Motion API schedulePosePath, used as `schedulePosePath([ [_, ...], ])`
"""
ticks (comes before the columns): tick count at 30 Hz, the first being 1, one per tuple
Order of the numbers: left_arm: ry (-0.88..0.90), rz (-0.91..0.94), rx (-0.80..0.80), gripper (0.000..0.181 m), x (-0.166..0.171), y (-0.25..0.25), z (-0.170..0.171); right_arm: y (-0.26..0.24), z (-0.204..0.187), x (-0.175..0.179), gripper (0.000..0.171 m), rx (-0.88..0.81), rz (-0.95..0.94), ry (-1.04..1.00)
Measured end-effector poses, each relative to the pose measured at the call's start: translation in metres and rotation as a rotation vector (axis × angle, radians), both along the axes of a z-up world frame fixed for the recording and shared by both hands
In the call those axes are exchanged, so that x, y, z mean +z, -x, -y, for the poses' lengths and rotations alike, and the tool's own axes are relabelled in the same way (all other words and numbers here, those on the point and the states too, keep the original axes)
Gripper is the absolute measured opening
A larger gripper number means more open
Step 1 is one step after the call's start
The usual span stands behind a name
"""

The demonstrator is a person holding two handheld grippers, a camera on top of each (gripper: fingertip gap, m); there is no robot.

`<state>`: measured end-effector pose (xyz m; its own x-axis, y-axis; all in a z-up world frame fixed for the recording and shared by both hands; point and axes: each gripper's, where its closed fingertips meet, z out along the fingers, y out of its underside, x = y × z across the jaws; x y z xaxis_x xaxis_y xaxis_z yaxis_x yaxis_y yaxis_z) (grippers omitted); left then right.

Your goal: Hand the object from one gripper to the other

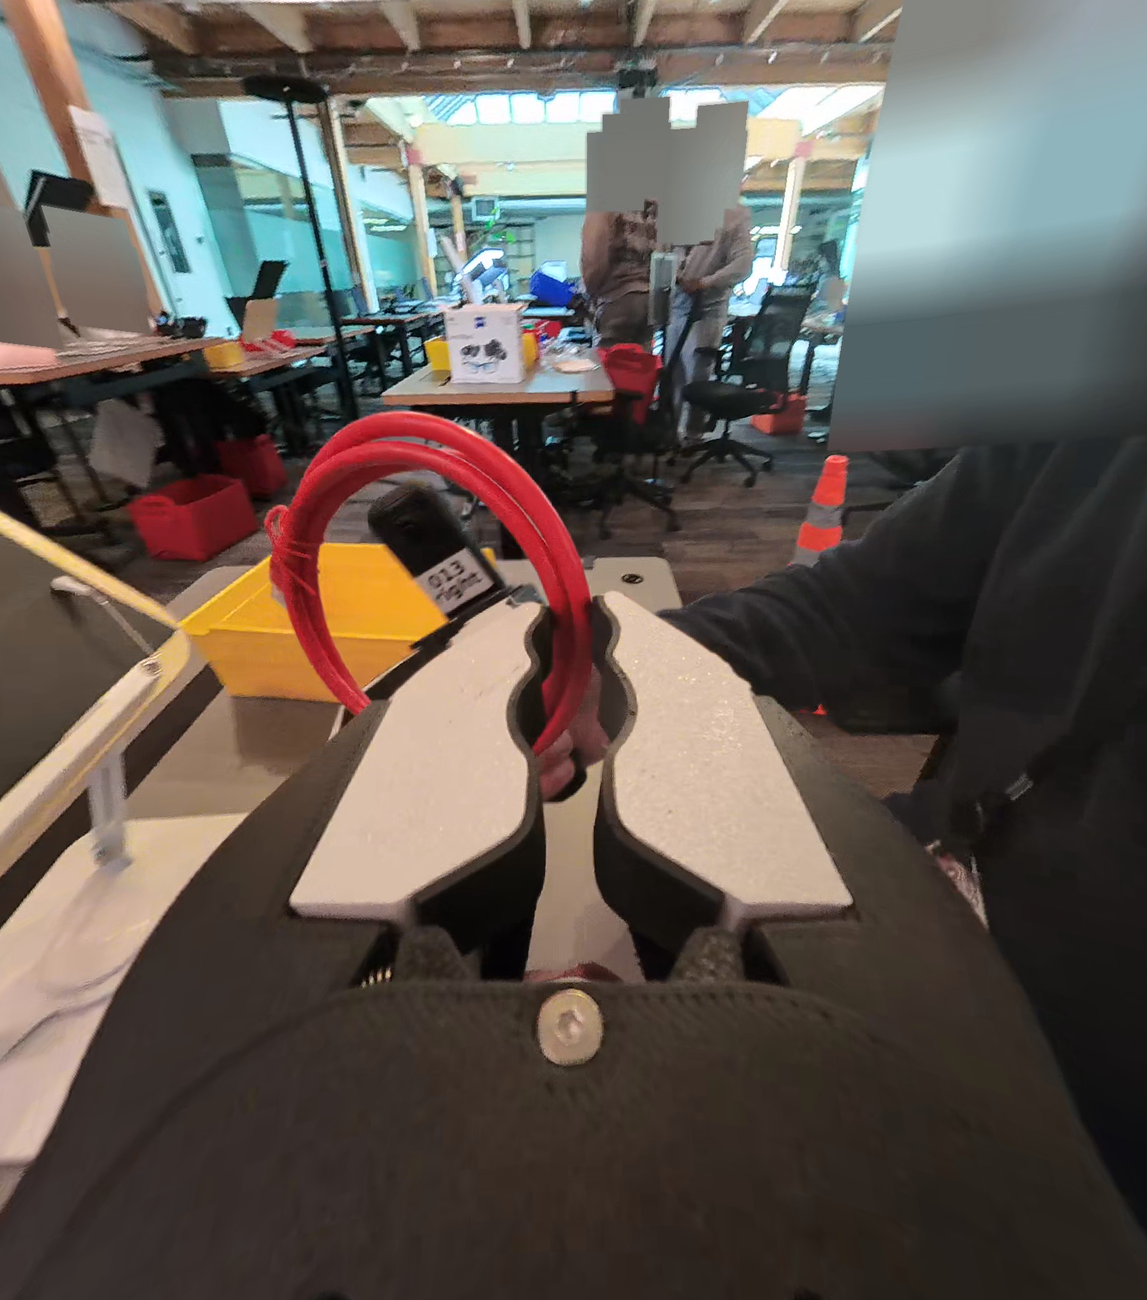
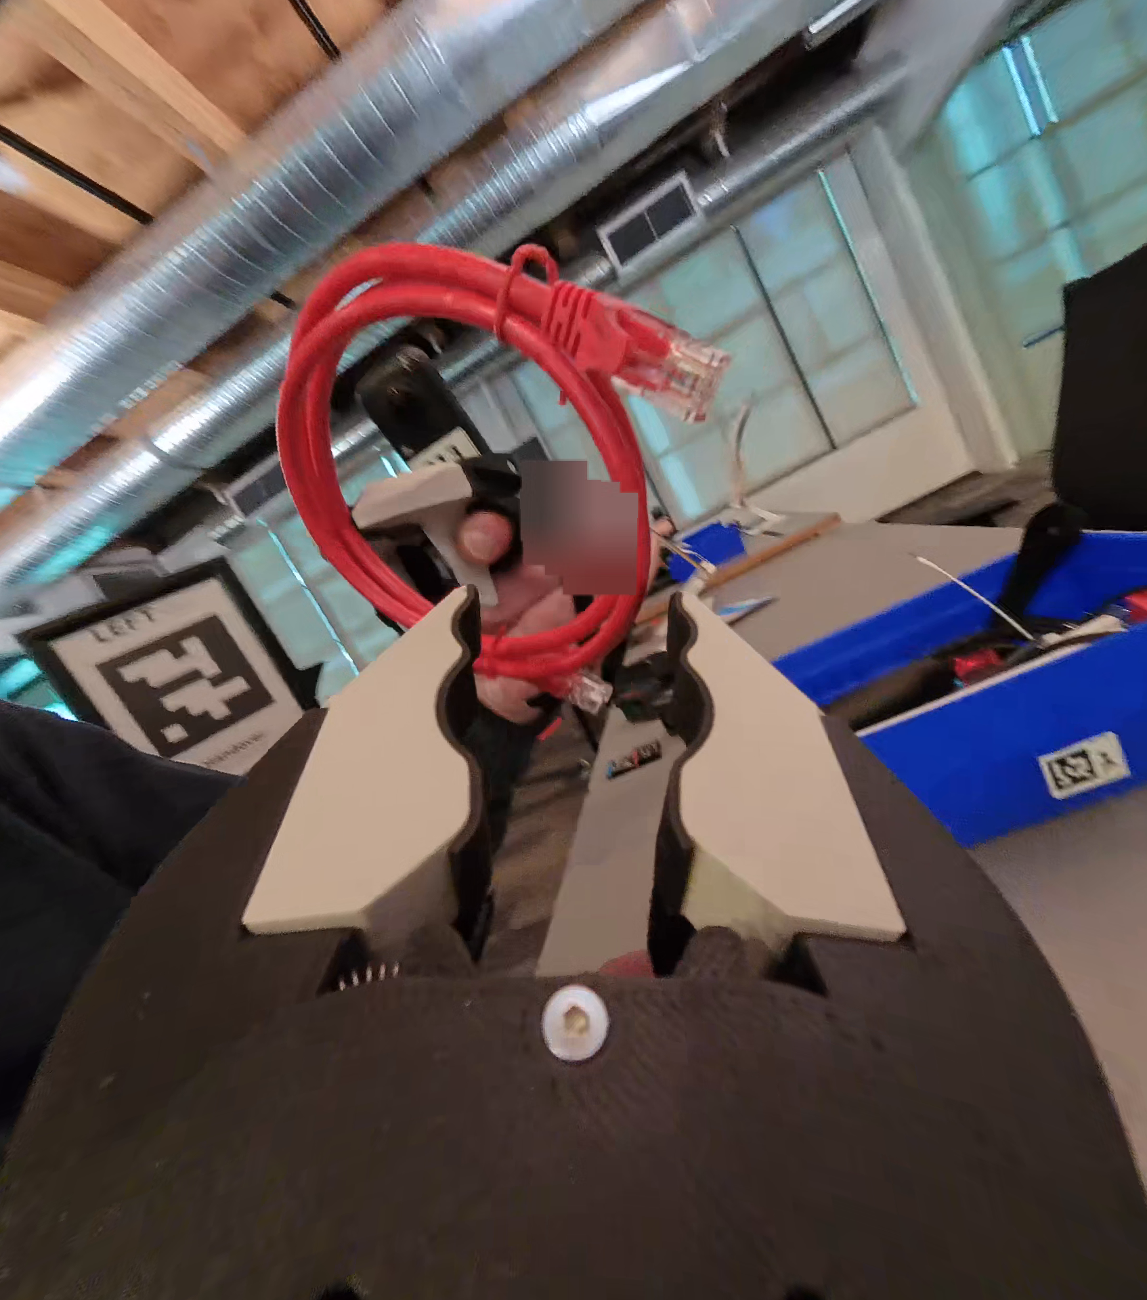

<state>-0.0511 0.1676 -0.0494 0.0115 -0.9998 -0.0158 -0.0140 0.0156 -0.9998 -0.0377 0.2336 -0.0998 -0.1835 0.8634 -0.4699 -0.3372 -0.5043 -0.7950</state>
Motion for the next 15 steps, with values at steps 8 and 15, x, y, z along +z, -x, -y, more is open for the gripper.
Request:
schedulePosePath([
  [8,0.056,0.061,-0.058,0.01,-0.008,-0.012,-0.003,-0.03,-0.008,0.007,0.003,-0.005,-0.087,-0.015],
  [15,0.068,0.043,0.016,0.016,-0.016,-0.007,-0.019,-0.049,-0.016,0.01,0.003,-0.095,-0.013,-0.036],
])
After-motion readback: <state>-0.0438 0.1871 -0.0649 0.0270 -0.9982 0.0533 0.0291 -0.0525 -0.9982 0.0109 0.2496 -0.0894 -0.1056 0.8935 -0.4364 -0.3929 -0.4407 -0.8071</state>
